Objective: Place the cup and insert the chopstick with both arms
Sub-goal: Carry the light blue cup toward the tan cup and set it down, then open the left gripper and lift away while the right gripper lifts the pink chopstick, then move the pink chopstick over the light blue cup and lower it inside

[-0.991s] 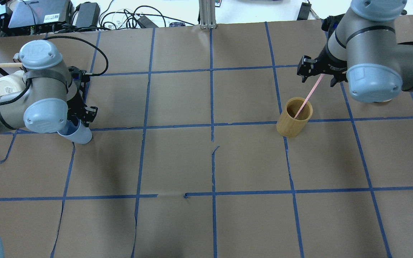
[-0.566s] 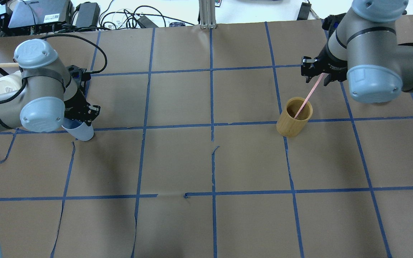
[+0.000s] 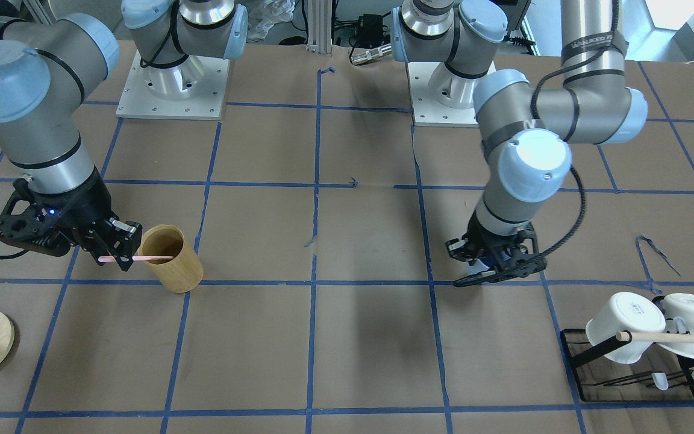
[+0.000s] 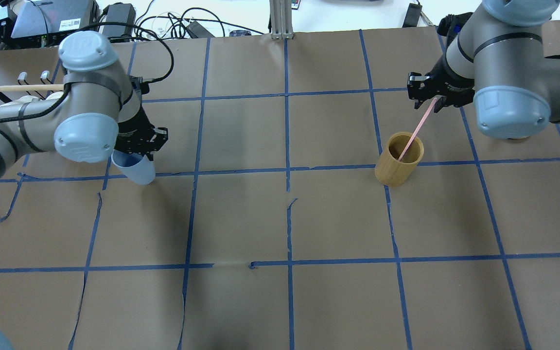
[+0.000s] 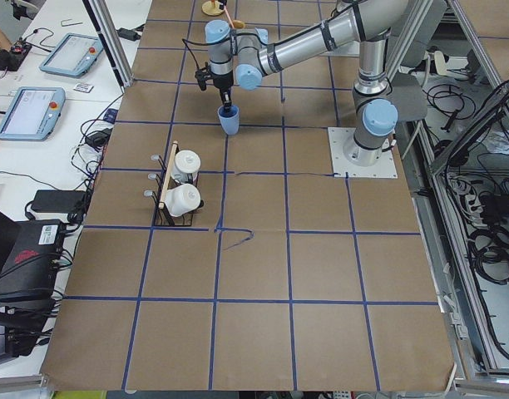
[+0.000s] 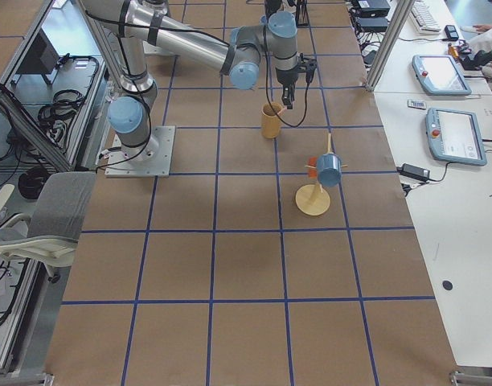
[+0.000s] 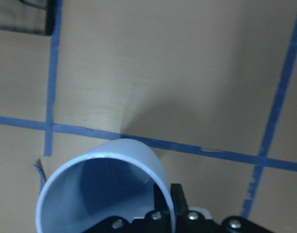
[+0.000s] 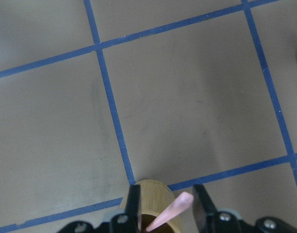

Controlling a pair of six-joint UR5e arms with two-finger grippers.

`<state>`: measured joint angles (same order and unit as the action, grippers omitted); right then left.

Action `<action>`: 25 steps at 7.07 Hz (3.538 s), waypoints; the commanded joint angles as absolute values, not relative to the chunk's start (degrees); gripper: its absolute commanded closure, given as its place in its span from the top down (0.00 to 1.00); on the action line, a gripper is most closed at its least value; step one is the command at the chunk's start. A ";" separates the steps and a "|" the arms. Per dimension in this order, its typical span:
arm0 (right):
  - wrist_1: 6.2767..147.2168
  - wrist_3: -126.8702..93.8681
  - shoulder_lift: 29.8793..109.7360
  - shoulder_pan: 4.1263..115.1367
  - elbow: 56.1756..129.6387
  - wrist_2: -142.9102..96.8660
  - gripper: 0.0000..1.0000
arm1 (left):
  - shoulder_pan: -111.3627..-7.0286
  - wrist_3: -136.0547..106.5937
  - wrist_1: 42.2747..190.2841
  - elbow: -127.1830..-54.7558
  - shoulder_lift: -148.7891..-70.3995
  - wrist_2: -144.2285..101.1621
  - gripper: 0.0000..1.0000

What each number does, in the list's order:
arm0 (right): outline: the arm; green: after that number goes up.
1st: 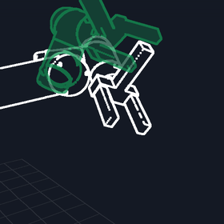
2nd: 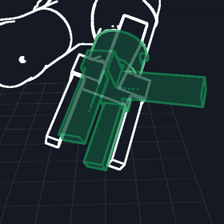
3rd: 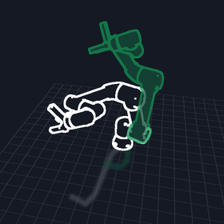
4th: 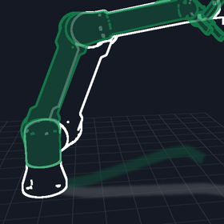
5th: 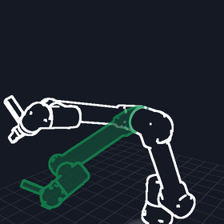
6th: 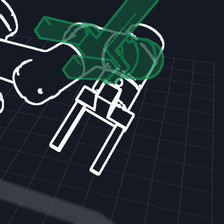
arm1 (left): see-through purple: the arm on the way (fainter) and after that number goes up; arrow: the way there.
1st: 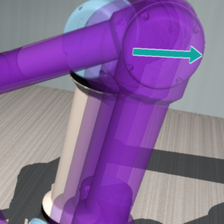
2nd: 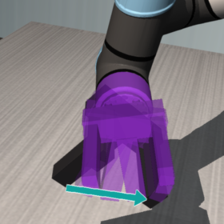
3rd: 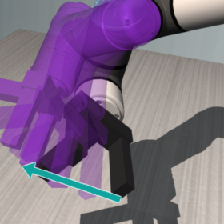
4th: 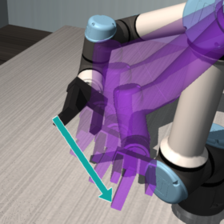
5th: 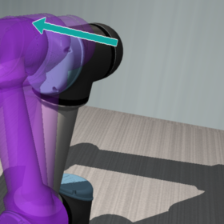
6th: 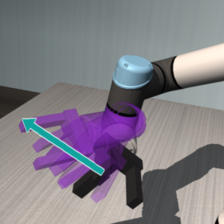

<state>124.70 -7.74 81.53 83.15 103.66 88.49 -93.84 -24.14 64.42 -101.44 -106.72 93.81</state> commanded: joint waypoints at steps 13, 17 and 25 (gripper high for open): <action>121.82 -7.82 82.35 83.14 100.11 88.16 0.10 | -109.01 -44.54 69.28 -83.43 -111.03 86.58 1.00; 114.99 -7.73 85.86 83.41 94.33 88.24 0.10 | -106.35 -26.28 90.88 -83.14 -94.34 86.84 1.00; 116.33 -28.51 82.98 104.10 85.32 93.59 0.08 | -92.06 3.21 89.56 -84.55 -85.61 93.70 1.00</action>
<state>112.19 -22.73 84.17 99.09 83.76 91.85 -96.59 -3.46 89.59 -84.45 -86.32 94.11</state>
